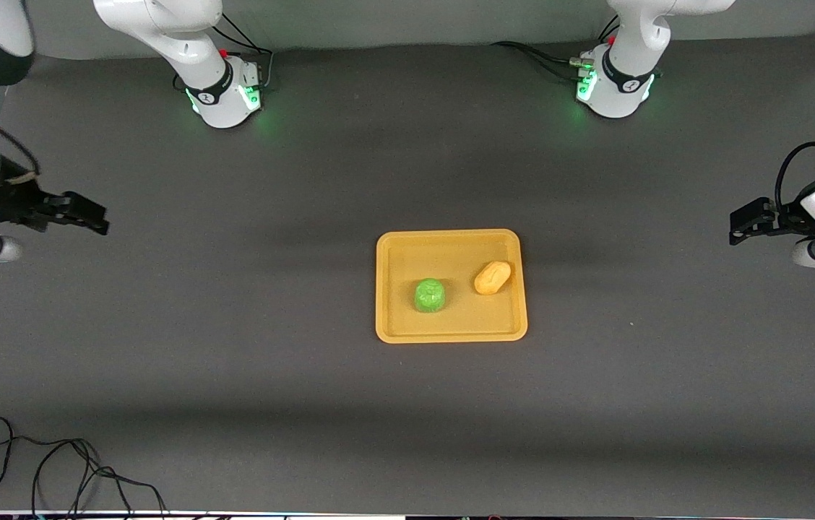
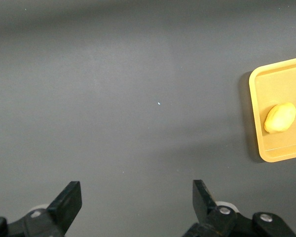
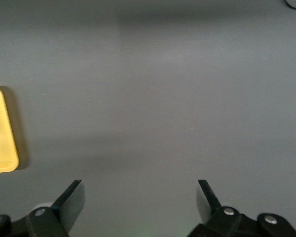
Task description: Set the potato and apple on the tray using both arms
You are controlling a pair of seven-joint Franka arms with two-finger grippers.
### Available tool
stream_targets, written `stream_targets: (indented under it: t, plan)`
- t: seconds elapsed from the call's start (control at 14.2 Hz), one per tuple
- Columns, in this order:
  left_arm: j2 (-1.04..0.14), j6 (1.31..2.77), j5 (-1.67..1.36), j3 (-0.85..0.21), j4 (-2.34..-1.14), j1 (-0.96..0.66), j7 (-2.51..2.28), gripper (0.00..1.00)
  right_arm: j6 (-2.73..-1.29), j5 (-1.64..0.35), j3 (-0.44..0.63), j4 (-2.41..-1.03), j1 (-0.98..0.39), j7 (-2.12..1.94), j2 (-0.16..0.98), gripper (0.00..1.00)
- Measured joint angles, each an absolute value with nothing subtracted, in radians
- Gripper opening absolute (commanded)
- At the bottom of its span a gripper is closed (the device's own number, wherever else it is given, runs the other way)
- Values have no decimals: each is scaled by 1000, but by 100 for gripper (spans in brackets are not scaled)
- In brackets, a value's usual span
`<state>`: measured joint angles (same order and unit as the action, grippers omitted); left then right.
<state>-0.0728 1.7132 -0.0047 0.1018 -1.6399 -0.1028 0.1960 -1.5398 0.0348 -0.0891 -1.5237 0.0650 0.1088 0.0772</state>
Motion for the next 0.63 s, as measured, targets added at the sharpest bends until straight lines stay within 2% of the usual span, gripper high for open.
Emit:
stream_targets:
  t: [0.21, 0.63]
  plan:
    - [-73, 1701, -5, 103, -1640, -103, 195, 100, -1562, 31, -85, -1551, 110, 68, 69, 100]
    - [-74, 1701, -5, 102, -1640, -103, 195, 100, -1576, 29, -84, -1565, 105, 68, 60, 100]
